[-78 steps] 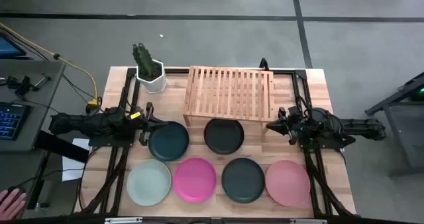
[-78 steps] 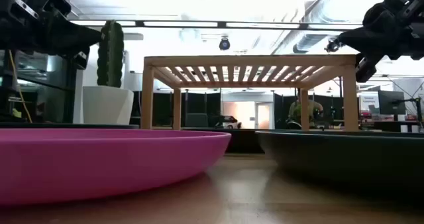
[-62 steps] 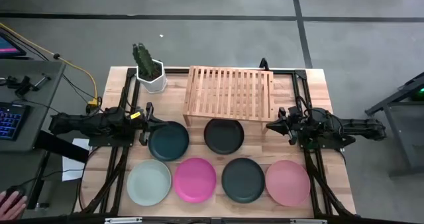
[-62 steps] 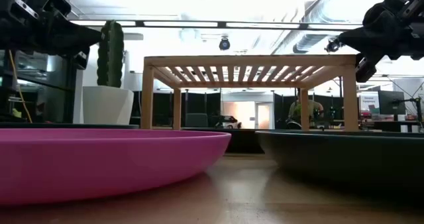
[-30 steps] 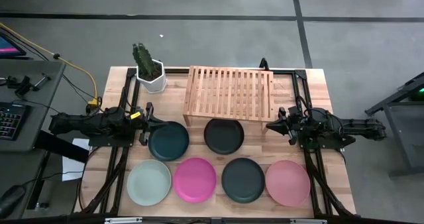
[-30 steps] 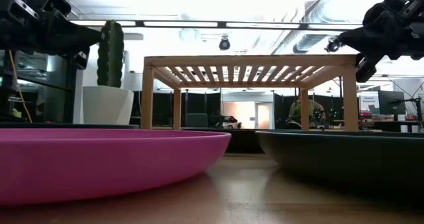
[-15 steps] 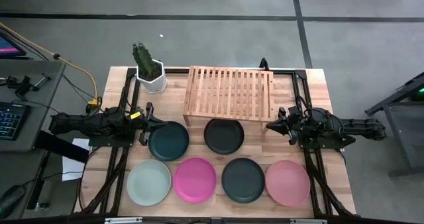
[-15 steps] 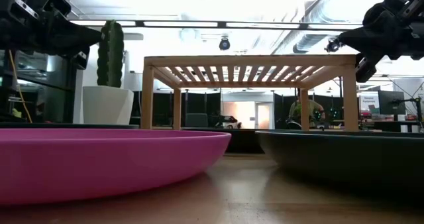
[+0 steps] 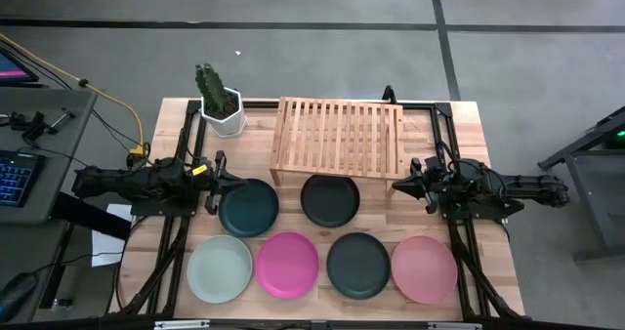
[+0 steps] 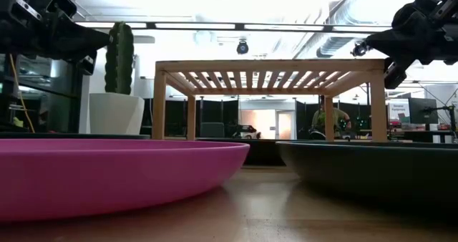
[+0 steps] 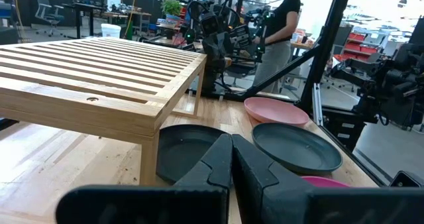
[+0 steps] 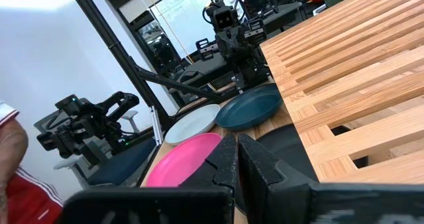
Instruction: Place and stack plates onto a shelf
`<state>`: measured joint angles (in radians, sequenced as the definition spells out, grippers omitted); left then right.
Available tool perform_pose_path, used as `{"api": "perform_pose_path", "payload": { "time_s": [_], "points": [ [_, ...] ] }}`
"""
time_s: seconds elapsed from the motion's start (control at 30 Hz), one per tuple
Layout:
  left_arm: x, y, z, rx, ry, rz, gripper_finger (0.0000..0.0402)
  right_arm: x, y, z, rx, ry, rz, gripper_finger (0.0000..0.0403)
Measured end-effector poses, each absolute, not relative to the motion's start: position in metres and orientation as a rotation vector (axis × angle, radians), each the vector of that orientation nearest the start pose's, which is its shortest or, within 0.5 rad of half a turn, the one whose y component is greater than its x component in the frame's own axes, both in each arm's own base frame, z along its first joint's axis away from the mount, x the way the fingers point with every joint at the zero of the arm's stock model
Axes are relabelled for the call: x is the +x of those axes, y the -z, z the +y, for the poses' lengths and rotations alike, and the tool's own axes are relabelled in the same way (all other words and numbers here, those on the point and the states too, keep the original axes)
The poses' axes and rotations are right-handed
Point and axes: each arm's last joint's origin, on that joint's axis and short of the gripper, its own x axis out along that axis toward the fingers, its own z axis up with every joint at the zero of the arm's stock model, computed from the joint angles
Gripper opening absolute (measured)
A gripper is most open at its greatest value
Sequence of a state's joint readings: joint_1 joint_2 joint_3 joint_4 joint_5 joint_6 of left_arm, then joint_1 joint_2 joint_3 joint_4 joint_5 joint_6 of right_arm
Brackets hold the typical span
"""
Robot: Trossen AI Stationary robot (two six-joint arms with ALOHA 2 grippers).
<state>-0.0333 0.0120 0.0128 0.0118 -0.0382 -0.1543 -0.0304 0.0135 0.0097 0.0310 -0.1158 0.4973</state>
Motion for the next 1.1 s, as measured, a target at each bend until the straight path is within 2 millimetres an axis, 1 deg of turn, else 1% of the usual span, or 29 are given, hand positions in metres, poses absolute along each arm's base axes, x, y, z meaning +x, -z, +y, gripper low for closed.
{"api": "perform_pose_path", "payload": {
  "time_s": [0.47, 0.57, 0.73, 0.8, 0.87, 0.93, 1.0, 1.07, 1.1],
  "points": [
    [0.098, -0.168, -0.002, -0.155, -0.004, -0.013, 0.0000, 0.098, -0.169, 0.000, 0.495, -0.090, -0.005, 0.0000],
    [0.098, -0.168, -0.002, -0.155, -0.004, -0.013, 0.0000, 0.098, -0.173, -0.001, 0.515, -0.050, -0.061, 0.0000],
    [0.098, -0.168, -0.002, -0.155, -0.004, -0.013, 0.0000, 0.094, -0.195, -0.005, 0.877, -0.036, -0.323, 0.0000],
    [0.098, -0.168, -0.002, -0.154, -0.004, -0.012, 0.0000, 0.091, -0.202, -0.008, 0.994, -0.008, -0.442, 0.0000],
    [0.098, -0.168, -0.002, -0.155, -0.004, -0.013, 0.0000, 0.087, -0.209, -0.009, 1.094, -0.025, -0.551, 0.0000],
    [0.098, -0.168, -0.002, -0.154, -0.004, -0.013, 0.0000, 0.080, -0.222, -0.008, 1.104, -0.129, -0.678, 0.0000],
    [0.098, -0.168, -0.002, -0.155, -0.004, -0.012, 0.0000, 0.071, -0.240, -0.006, 1.031, -0.248, -0.767, 0.0000],
    [0.098, -0.168, -0.002, -0.155, -0.004, -0.013, 0.0000, 0.064, -0.263, -0.004, 0.954, -0.304, -0.810, 0.0000],
    [0.098, -0.168, -0.002, -0.155, -0.004, -0.012, 0.0000, 0.062, -0.275, -0.003, 0.922, -0.305, -0.806, 0.0000]
  ]
}}
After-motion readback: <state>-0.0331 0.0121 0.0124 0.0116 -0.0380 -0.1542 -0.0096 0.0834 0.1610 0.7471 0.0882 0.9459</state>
